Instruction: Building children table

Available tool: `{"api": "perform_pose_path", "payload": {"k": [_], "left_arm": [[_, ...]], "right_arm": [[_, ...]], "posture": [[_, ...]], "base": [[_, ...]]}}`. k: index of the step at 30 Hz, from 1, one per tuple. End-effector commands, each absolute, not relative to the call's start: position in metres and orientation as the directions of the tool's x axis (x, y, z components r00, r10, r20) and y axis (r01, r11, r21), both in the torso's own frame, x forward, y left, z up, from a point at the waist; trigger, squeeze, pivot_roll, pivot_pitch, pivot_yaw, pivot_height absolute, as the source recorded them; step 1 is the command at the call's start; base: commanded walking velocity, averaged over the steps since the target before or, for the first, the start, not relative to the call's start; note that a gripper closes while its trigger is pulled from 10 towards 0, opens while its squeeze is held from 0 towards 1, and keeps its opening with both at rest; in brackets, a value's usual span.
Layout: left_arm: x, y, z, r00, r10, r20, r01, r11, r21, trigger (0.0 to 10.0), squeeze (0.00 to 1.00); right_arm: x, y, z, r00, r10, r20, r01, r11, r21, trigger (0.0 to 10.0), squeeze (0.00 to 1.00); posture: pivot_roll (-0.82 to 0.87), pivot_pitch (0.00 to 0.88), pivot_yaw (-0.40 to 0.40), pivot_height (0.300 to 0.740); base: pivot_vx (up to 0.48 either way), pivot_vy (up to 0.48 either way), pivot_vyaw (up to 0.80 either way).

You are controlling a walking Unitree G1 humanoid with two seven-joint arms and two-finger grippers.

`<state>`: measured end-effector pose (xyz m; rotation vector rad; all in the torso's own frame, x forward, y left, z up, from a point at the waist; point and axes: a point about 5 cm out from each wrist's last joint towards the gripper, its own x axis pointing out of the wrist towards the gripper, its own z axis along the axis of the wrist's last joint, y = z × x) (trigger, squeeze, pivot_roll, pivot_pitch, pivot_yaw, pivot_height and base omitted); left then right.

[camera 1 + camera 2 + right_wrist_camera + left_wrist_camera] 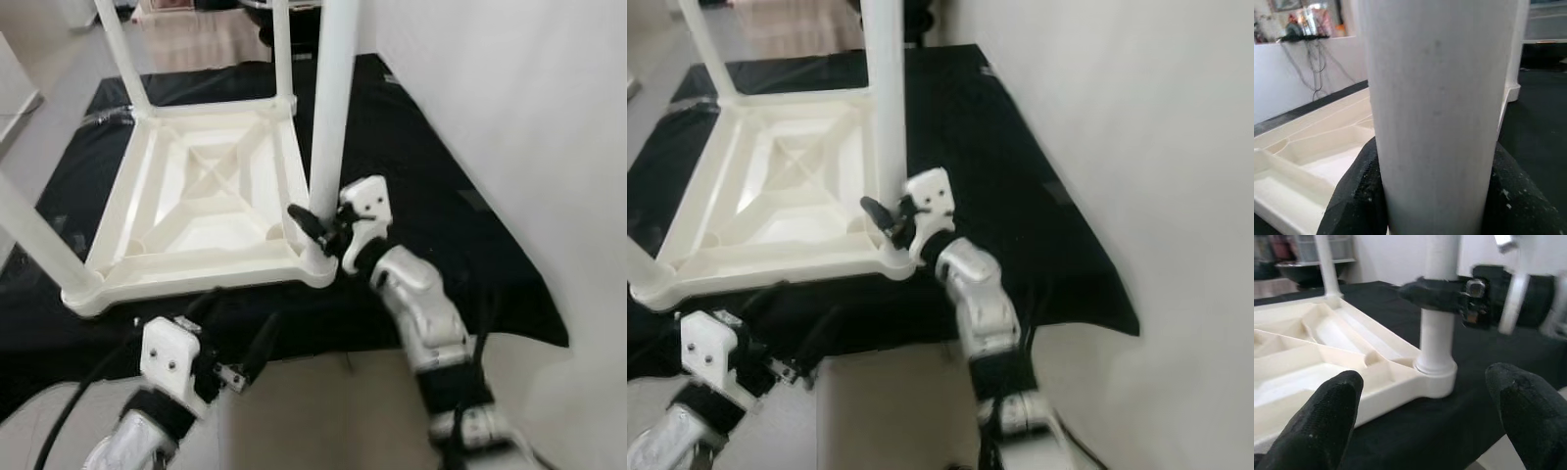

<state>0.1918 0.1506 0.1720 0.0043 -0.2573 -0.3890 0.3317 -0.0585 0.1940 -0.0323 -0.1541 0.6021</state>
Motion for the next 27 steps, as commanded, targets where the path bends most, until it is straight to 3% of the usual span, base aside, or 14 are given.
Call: {"api": "perform_pose_path", "payload": {"k": [1,8,9,11,12,15,19,20,21,24,26,27], "left_arm": [[0.193,0.152,0.17,0.895,-0.381,0.232,0.379,0.924,0.056,10.0,0.0],[0.194,0.149,0.169,0.893,-0.384,0.234,0.382,0.922,0.055,10.0,0.0],[0.194,0.15,0.169,0.897,-0.372,0.238,0.369,0.927,0.058,10.0,0.0],[0.194,0.15,0.169,0.898,-0.369,0.239,0.367,0.929,0.058,10.0,0.0],[0.194,0.151,0.169,0.898,-0.37,0.239,0.367,0.928,0.058,10.0,0.0],[0.194,0.151,0.169,0.898,-0.371,0.238,0.368,0.928,0.058,10.0,0.0],[0.194,0.151,0.169,0.896,-0.377,0.235,0.374,0.926,0.056,10.0,0.0],[0.194,0.151,0.169,0.896,-0.377,0.234,0.375,0.925,0.056,10.0,0.0],[0.194,0.151,0.169,0.896,-0.378,0.234,0.376,0.925,0.056,10.0,0.0],[0.194,0.151,0.169,0.896,-0.378,0.234,0.376,0.925,0.056,10.0,0.0],[0.194,0.152,0.169,0.896,-0.378,0.233,0.376,0.925,0.056,10.0,0.0],[0.193,0.152,0.169,0.897,-0.376,0.23,0.374,0.926,0.057,10.0,0.0]], "right_arm": [[0.324,-0.047,0.152,0.815,0.577,-0.05,-0.579,0.815,-0.02,0.0,0.0],[0.337,-0.045,0.154,0.805,0.593,-0.037,-0.594,0.803,-0.051,0.0,0.0],[0.338,-0.044,0.161,0.81,0.586,-0.019,-0.586,0.808,-0.058,10.0,0.0],[0.34,-0.045,0.166,0.81,0.586,-0.006,-0.585,0.808,-0.069,10.0,0.0],[0.34,-0.046,0.174,0.81,0.586,0.013,-0.584,0.808,-0.08,10.0,1.0],[0.339,-0.046,0.177,0.81,0.587,0.019,-0.583,0.808,-0.081,10.0,1.0],[0.346,-0.048,0.197,0.712,0.701,0.05,-0.697,0.713,-0.076,10.0,1.0],[0.349,-0.049,0.204,0.664,0.746,0.058,-0.74,0.666,-0.095,10.0,0.64],[0.351,-0.05,0.208,0.634,0.77,0.062,-0.763,0.637,-0.11,10.0,0.0],[0.351,-0.05,0.208,0.634,0.77,0.062,-0.763,0.637,-0.11,10.0,0.0],[0.352,-0.05,0.211,0.587,0.808,0.057,-0.798,0.589,-0.129,10.0,0.0],[0.36,-0.056,0.224,0.459,0.888,0.014,-0.871,0.453,-0.19,10.0,0.0]], "posture": [[0.01,0.2,0.017,0.74],[0.02,0.197,0.002,0.74],[0.02,0.197,0.002,0.74],[0.02,0.198,0.004,0.74],[0.02,0.199,0.008,0.74],[0.02,0.199,0.01,0.74],[0.02,0.197,0.015,0.74],[0.02,0.197,0.015,0.74],[0.02,0.197,0.015,0.74],[0.02,0.197,0.015,0.74],[0.02,0.198,0.016,0.74],[0.03,0.202,0.018,0.74]], "base": [[0.0,0.0,0.0],[0.0,0.0,0.0],[0.0,0.0,0.0],[0.0,0.0,0.0],[0.0,0.0,0.0],[0.0,0.0,0.0],[0.0,0.0,0.0],[0.0,0.0,0.0],[0.0,0.0,0.0],[0.0,0.0,0.0],[0.0,0.0,0.0],[0.0,0.0,0.0]]}}
